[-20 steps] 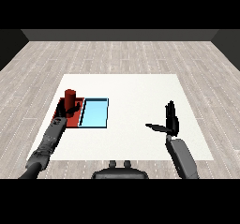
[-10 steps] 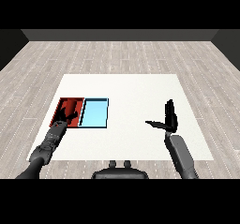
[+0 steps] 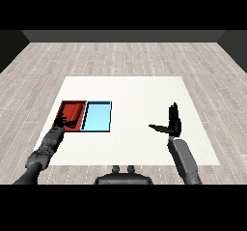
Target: Pick the red can and put it in the red box
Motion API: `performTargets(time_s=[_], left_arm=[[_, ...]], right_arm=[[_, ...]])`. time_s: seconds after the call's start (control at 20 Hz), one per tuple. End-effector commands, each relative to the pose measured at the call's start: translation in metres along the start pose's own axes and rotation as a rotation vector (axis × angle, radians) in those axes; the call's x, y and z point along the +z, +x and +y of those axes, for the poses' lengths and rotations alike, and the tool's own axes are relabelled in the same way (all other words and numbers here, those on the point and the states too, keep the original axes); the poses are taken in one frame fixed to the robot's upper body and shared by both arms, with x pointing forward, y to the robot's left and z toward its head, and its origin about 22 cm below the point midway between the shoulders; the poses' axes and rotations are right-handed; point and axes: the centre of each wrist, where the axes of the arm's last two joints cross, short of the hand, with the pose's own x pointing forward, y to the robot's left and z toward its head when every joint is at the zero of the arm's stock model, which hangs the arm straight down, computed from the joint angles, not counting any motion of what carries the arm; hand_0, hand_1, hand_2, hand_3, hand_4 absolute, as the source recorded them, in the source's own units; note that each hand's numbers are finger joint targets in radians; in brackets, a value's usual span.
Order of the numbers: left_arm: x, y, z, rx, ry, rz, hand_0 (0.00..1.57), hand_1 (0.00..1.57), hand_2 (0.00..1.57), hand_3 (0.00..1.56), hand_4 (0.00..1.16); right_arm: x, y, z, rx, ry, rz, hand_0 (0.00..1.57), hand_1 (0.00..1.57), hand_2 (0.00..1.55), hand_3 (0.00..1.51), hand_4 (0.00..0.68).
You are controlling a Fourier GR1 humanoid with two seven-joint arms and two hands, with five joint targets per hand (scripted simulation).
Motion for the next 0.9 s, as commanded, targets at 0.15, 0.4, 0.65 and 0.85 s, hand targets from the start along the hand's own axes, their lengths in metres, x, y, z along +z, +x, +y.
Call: performTargets(time_s=[0.15,0.4,0.65,0.85], left_arm=[[-0.005,0.003,0.016,-0.036,0.009,-0.023,0.00,0.00,0.00,0.00,0.00],[-0.003,0.042,0.007,0.175,-0.001,-0.281,0.00,0.00,0.00,0.00,0.00],[-0.003,0.038,0.020,0.404,-0.093,-0.533,0.67,0.67,0.38,0.00,0.00],[0.009,0.052,-0.002,0.506,-0.185,-0.682,0.00,0.00,0.00,0.00,0.00]], right_arm=[[0.008,0.001,-0.007,-0.034,0.004,-0.017,0.00,0.00,0.00,0.00,0.000],[0.005,-0.001,-0.004,-0.050,0.016,-0.042,0.00,0.00,0.00,0.00,0.000],[0.008,0.009,-0.003,-0.095,0.052,-0.051,0.00,0.00,0.00,0.00,0.000],[0.009,0.009,0.006,-0.084,0.118,-0.081,0.00,0.00,0.00,0.00,0.000]])
